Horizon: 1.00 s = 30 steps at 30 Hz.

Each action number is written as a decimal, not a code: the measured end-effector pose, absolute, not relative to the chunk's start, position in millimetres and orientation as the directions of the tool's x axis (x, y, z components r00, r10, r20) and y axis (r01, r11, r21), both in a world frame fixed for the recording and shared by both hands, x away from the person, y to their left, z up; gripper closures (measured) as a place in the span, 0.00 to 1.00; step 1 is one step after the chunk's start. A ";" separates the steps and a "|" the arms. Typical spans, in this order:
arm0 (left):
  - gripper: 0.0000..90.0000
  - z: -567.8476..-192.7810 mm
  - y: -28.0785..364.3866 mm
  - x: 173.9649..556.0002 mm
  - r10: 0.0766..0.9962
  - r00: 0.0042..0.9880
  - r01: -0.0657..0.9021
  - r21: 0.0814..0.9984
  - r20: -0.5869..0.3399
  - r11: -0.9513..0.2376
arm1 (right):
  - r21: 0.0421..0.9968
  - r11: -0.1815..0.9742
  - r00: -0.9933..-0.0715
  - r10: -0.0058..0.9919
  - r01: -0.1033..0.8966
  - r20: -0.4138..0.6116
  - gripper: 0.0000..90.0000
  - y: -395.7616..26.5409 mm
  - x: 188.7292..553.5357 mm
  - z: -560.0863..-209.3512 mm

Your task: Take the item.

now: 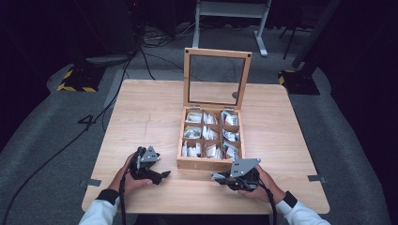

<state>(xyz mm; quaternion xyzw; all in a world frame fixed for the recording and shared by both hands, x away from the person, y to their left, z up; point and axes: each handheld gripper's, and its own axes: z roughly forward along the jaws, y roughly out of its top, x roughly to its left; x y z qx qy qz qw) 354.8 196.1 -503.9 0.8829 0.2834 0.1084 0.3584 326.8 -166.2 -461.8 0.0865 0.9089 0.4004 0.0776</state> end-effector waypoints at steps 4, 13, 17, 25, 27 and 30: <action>0.19 -503.9 196.1 354.8 0.578 0.816 0.423 0.694 -0.012 -0.583 | 0.734 0.674 -0.975 0.208 0.090 -0.072 0.84 -164.8 326.2 -463.0; 0.19 -503.7 196.2 354.5 0.580 0.815 0.425 0.692 -0.011 -0.583 | 0.730 0.678 -0.981 0.186 0.083 -0.061 0.81 -161.5 321.2 -463.2; 0.19 -503.7 196.2 354.4 0.581 0.814 0.425 0.692 -0.011 -0.583 | 0.732 0.674 -0.981 0.187 0.096 -0.044 0.79 -161.5 318.7 -463.8; 0.19 -503.7 196.1 354.2 0.582 0.813 0.426 0.692 -0.011 -0.582 | 0.732 0.673 -0.982 0.188 0.106 -0.030 0.68 -165.7 310.5 -466.0; 0.19 -503.7 196.1 354.2 0.582 0.813 0.426 0.692 -0.011 -0.582 | 0.738 0.662 -0.980 0.199 0.129 -0.007 0.64 -167.7 309.7 -466.5; 0.19 -503.7 196.2 354.3 0.581 0.814 0.426 0.692 -0.011 -0.583 | 0.737 0.661 -0.979 0.206 0.137 -0.003 0.56 -170.7 306.6 -468.1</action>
